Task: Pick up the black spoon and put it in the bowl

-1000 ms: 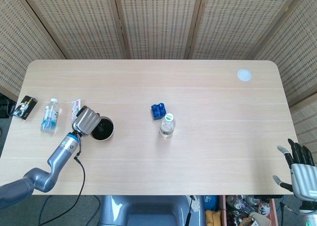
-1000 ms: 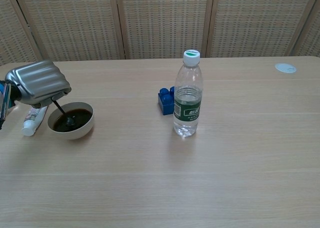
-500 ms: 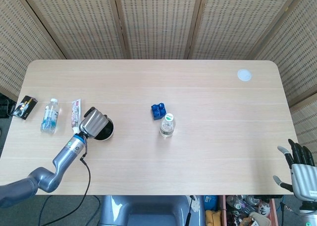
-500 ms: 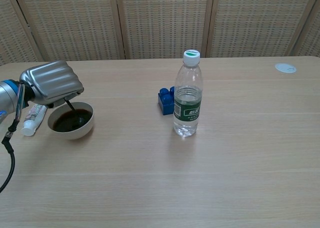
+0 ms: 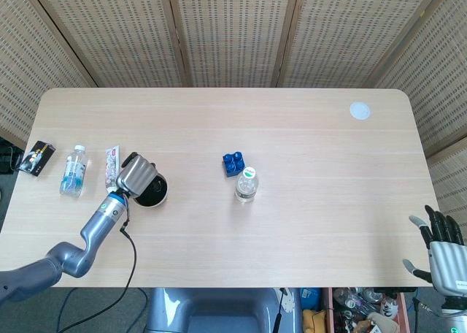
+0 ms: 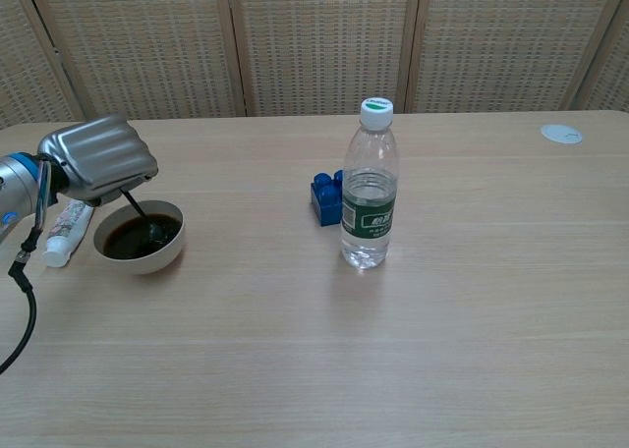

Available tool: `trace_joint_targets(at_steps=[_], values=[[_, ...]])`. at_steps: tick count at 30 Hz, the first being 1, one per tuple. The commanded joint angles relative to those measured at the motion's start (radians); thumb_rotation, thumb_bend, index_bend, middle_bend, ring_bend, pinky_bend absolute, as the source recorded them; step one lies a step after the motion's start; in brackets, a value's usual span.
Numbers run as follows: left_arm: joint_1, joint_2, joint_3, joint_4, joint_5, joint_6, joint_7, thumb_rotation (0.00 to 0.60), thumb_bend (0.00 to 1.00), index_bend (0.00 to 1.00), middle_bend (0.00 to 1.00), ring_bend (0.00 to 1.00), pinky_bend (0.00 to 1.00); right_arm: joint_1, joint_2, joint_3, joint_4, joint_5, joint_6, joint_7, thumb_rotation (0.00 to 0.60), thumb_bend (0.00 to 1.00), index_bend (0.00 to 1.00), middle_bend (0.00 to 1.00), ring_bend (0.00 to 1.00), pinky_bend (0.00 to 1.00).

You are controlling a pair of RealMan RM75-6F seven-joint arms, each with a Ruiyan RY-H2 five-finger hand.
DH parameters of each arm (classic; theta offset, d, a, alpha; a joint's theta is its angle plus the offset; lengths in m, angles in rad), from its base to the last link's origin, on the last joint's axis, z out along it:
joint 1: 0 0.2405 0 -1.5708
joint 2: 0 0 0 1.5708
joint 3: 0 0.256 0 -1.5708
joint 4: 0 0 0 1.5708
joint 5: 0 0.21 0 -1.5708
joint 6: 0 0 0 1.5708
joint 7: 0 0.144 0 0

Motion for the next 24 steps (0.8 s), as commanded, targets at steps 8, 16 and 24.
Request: trace_joint_targets(at_steps=[8,16,24], values=[[0.046,0.075,0.056,-0.090,0.046,0.040,-0.033,0.600,0.42,0.65,0.78,0.73,0.73,0.013,-0.003,0.004,0.005,-0.012,-0.008,0.004,0.600,0.19,0.22,0.09,0.00,0.03],[0.033,0.070,0.044,-0.137,0.056,0.038,-0.034,0.600,0.42,0.65,0.78,0.73,0.73,0.009,-0.003,0.002,0.006,-0.011,-0.002,0.007,0.600,0.19,0.22,0.09,0.00,0.03],[0.002,0.012,-0.007,-0.087,0.007,0.008,-0.016,0.600,0.42,0.65,0.78,0.73,0.73,-0.004,0.002,0.000,0.007,0.002,0.007,0.010,0.600,0.19,0.22,0.09,0.00,0.03]])
